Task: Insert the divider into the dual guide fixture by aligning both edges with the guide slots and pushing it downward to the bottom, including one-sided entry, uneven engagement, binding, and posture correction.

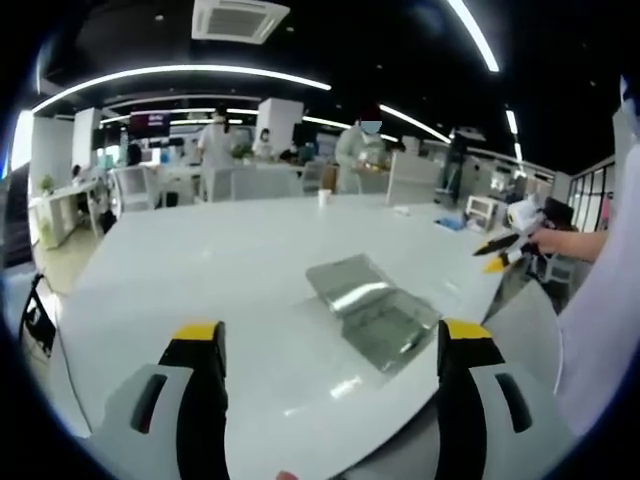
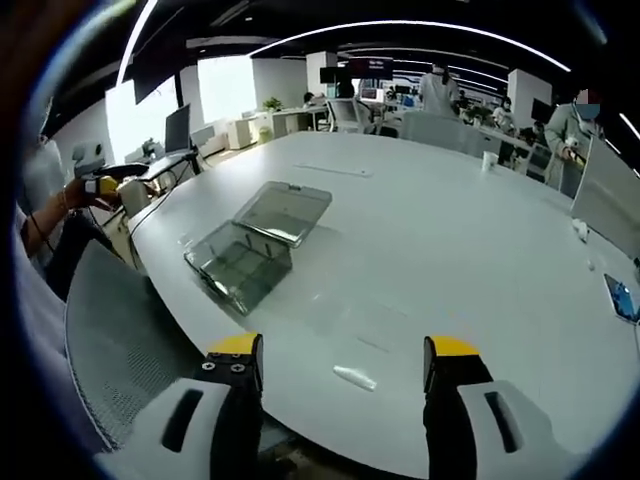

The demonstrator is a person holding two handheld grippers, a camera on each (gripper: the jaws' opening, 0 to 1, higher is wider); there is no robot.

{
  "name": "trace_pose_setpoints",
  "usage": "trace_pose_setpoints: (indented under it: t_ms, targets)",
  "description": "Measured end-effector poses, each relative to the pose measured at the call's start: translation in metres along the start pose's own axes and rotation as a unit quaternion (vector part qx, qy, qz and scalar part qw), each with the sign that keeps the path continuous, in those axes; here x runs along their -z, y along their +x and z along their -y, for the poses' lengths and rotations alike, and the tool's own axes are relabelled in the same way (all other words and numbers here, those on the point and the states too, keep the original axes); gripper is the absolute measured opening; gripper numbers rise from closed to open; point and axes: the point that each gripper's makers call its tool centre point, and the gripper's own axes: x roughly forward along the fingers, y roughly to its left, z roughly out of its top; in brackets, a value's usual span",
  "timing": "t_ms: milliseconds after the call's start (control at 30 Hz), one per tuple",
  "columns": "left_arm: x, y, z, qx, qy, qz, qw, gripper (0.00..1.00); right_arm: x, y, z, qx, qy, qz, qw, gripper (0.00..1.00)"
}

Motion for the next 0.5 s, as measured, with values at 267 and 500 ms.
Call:
trace_pose_setpoints:
  t_ms: [267,500]
  targets:
    - [0.002,0.008,0.015,0.014,0.001,0.000,0.9999,0.81,0.007,0.018,0.013,0.046,0.057,-0.021,0.9971,0.54]
    - [-0.007,0.017,0.022,0.028,0.007,0.007,0.9996,0.80,0.013,0.043,0.021,0.074,0.087,-0.046,0.9924,0.50]
